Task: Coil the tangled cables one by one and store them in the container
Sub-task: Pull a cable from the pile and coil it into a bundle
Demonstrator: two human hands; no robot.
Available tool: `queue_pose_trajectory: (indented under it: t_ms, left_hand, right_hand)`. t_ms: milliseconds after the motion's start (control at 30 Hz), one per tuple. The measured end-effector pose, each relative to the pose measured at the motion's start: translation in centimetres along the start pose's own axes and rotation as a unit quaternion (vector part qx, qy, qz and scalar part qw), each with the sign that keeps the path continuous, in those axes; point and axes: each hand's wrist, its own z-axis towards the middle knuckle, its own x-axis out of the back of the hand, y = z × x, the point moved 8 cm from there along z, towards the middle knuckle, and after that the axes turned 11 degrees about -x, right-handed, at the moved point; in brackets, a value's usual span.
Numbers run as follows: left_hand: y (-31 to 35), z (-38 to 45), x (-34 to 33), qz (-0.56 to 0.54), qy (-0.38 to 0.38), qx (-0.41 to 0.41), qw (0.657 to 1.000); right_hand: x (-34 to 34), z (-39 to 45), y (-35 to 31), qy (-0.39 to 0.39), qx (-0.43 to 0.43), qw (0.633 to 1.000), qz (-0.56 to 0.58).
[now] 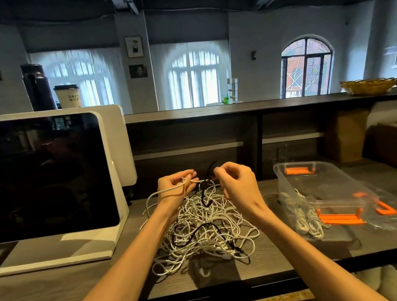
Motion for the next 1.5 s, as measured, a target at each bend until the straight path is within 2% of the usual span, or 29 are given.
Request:
queue_pose_trajectory:
  t_ms: [67, 133, 200, 300, 367, 433, 533, 600, 667, 733, 800, 867, 933, 1000, 1067, 1200, 1233, 1300, 1333, 1400, 1467, 1500]
  left_hand:
    - [-0.3, 0.0, 0.2, -0.002, -0.001, 0.013, 1.0]
    - [0.0, 0.2, 0.0, -0.025, 0.008, 0.03, 0.999]
    - [0.5, 0.5, -0.6, -0.09, 0.026, 0.071, 0.993]
    - [1.3, -0.1, -2.0, -0.21, 0.039, 0.15, 0.965]
    - [1.8, -0.7, -2.7, -0.252, 0.03, 0.184, 0.949]
    - [2.0, -1.1, -2.8, -0.274, 0.033, 0.219, 0.936]
    - [1.8, -1.3, -2.8, -0.238, -0.009, 0.273, 0.932]
    - [1.8, -1.9, -3.4, -0.204, -0.077, 0.303, 0.928]
    - [2.4, -3.3, -4.3, -0.15, -0.167, 0.309, 0.924]
    - [3.5, -4.7, -5.0, -0.085, -0.258, 0.296, 0.916]
    - [4.3, -5.6, -5.2, -0.023, -0.325, 0.28, 0.903]
    - [5.2, -6.1, -4.8, 0.009, -0.347, 0.277, 0.896]
    - [5.9, -6.2, -4.0, -0.001, -0.33, 0.282, 0.901]
    - [6.4, -6.3, -3.0, -0.021, -0.313, 0.281, 0.907]
    - [6.4, -6.3, -2.2, -0.012, -0.318, 0.279, 0.906]
    - [6.5, -7.0, -1.3, 0.121, -0.343, 0.265, 0.893]
    - [7.0, -7.3, -1.4, 0.154, -0.363, 0.25, 0.884]
    - [8.0, -7.3, -1.3, 0.175, -0.39, 0.207, 0.88]
    - [8.5, -7.0, -1.1, 0.165, -0.384, 0.181, 0.89]
    - [9.2, -5.7, 0.0, 0.103, -0.324, 0.139, 0.93]
    - [9.6, -4.9, 0.9, -0.032, -0.233, 0.128, 0.963]
    - [9.7, -4.7, 1.0, -0.099, -0.188, 0.12, 0.97]
  right_hand:
    - [-1.2, -0.4, 0.0, -0.061, 0.014, 0.996, -0.055]
    - [-2.8, -1.1, 0.4, -0.113, 0.046, 0.98, -0.156]
    - [-3.7, -1.4, 1.1, -0.116, 0.073, 0.959, -0.247]
    - [-3.7, -0.9, 2.0, -0.08, 0.084, 0.934, -0.337]
    - [-3.2, -0.9, 1.8, -0.057, 0.102, 0.933, -0.34]
    - [-2.5, -1.4, 0.7, -0.064, 0.125, 0.96, -0.243]
    - [-0.6, -2.1, -2.0, -0.053, 0.147, 0.986, -0.055]
    - [0.2, -2.1, -3.3, -0.042, 0.163, 0.985, -0.044]
    - [0.1, -1.6, -4.0, -0.049, 0.187, 0.969, -0.153]
    - [-0.9, -0.7, -3.8, -0.102, 0.203, 0.925, -0.304]
    - [-1.6, -0.3, -4.0, -0.152, 0.204, 0.884, -0.391]
    - [-2.0, 0.1, -3.9, -0.188, 0.191, 0.868, -0.417]
    - [-1.9, 0.0, -4.2, -0.2, 0.191, 0.875, -0.397]
    - [-1.6, -0.3, -4.8, -0.186, 0.202, 0.896, -0.35]
    - [-1.5, -0.9, -5.5, -0.153, 0.245, 0.892, -0.347]
    - [-3.7, -2.7, -6.6, -0.155, 0.354, 0.8, -0.459]
    - [-3.9, -2.7, -6.5, -0.155, 0.357, 0.791, -0.471]
    - [-3.2, -2.0, -6.4, -0.134, 0.346, 0.804, -0.464]
    - [-2.7, -1.7, -6.3, -0.122, 0.341, 0.816, -0.45]
    - [-1.8, -1.2, -6.2, -0.115, 0.324, 0.851, -0.396]
    - [-1.4, -0.9, -6.2, -0.127, 0.257, 0.911, -0.296]
    - [-1.3, -0.9, -6.1, -0.128, 0.221, 0.935, -0.248]
